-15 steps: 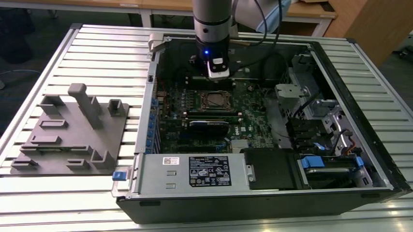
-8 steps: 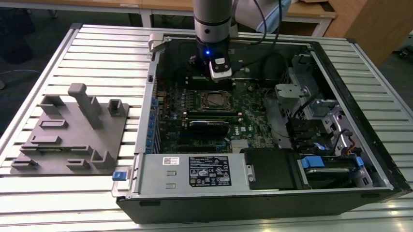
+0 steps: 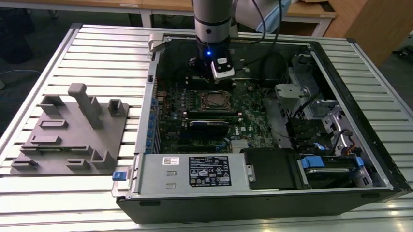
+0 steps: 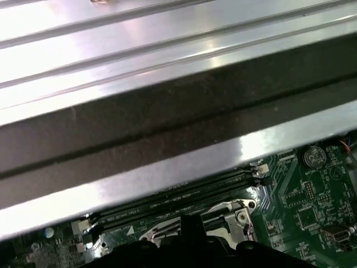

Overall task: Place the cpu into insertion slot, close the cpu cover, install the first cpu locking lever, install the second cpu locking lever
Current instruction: 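Install the first cpu locking lever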

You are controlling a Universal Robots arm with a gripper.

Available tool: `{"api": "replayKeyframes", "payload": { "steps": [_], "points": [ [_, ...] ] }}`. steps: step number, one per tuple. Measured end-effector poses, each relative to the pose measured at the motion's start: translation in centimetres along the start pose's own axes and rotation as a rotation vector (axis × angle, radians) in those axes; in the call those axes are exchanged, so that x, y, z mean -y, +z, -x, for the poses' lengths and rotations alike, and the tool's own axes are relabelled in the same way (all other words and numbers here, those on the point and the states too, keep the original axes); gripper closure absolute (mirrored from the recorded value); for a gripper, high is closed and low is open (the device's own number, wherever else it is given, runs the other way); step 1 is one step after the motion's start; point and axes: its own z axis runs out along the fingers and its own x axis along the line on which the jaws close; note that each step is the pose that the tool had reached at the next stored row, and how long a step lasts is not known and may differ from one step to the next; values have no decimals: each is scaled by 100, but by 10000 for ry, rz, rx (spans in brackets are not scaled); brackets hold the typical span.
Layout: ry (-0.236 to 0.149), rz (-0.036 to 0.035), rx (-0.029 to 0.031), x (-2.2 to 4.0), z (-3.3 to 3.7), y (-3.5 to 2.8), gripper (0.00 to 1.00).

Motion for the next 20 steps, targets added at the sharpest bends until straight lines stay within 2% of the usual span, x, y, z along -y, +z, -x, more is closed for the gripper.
{"api": "replayKeyframes", "payload": {
  "steps": [1, 4, 5, 9, 12, 13, 17, 20],
  "points": [
    [-35, -125, 35, 0, 0, 0, 90],
    [-115, -570, 171, 0, 0, 1, 90],
    [-129, -648, 193, 0, 0, 1, 90],
    [-132, -653, 192, -4, 13, 2, 90],
    [-131, -658, 175, -23, 74, 8, 90],
    [-160, -658, 162, -40, 134, 15, 90],
    [-367, -643, 148, -35, 138, 17, 90],
    [-403, -671, 154, -31, 140, 17, 90]
  ]
}}
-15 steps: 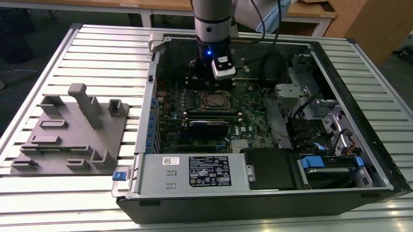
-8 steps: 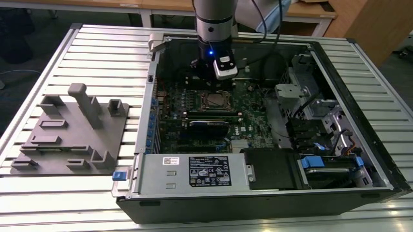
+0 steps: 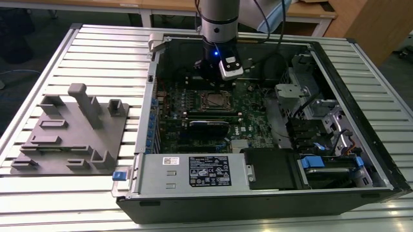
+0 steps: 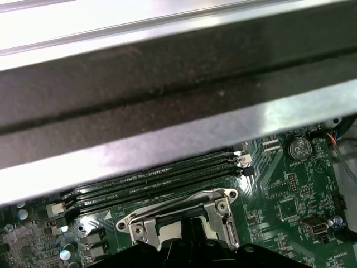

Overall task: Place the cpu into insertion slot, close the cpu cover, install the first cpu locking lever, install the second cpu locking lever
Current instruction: 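Install the first cpu locking lever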

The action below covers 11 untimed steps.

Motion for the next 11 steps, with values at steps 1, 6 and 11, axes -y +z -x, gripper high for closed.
{"api": "replayKeyframes", "payload": {
  "steps": [1, 6, 11],
  "points": [
    [-1, -1, 1, 0, 0, 0, 90],
    [-5, -84, -172, 0, 1, 2, 90],
    [-6, -124, -270, 0, 0, 3, 90]
  ]
}}
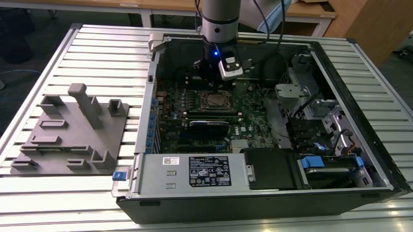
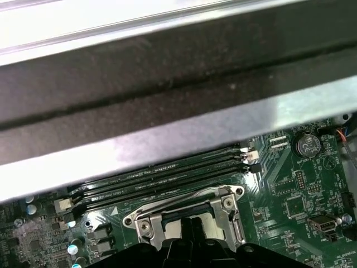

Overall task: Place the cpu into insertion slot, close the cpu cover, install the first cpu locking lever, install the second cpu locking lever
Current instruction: 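Install the first cpu locking lever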

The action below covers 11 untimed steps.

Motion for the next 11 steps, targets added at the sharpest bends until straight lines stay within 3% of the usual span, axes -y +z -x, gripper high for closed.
{"api": "replayKeyframes", "payload": {
  "steps": [11],
  "points": [
    [-5, -2, -3, 67, 18, 1, 90]
  ]
}}
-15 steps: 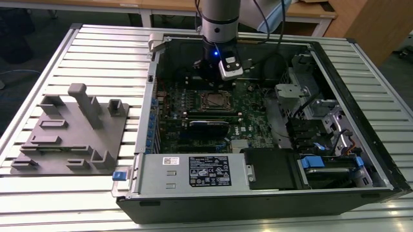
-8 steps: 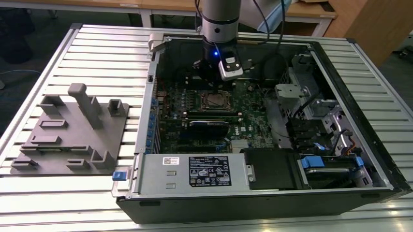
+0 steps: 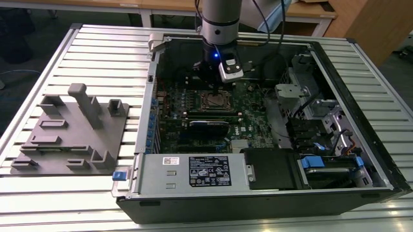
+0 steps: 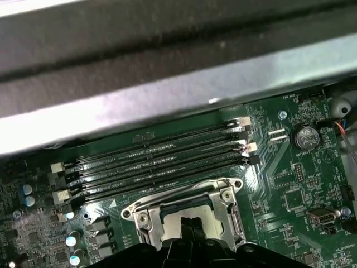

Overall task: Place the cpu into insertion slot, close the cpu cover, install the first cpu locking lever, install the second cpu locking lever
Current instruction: 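Install the first cpu locking lever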

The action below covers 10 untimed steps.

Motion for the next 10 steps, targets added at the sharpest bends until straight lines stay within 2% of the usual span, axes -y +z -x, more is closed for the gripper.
{"api": "replayKeyframes", "payload": {
  "steps": [4, 6, 10],
  "points": [
    [-11, -7, 3, 17, 5, 2, 90],
    [-51, -41, 13, 18, 5, 3, 90],
    [-575, -14, 10, 19, 4, 10, 90]
  ]
}}
